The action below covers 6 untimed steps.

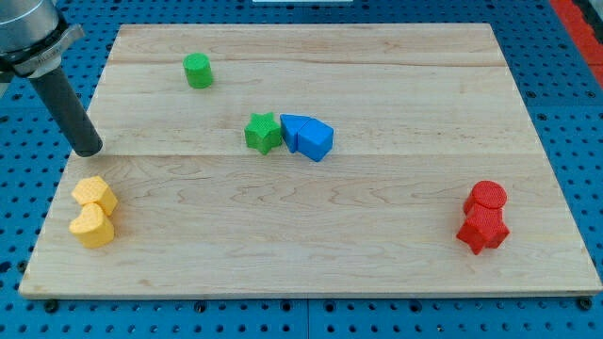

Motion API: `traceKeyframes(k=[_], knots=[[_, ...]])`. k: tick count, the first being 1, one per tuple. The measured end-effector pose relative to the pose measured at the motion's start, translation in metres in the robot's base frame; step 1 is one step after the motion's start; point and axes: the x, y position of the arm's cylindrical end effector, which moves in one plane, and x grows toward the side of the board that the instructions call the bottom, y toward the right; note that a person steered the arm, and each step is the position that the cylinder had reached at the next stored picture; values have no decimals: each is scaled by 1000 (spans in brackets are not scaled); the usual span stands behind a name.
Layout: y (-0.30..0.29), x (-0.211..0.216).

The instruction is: Separate the blue cube from the triangle

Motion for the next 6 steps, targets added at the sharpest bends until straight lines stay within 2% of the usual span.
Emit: traceKeyframes(k=[2, 4, 6], knots=[[23, 10], [93, 11], [128, 11]])
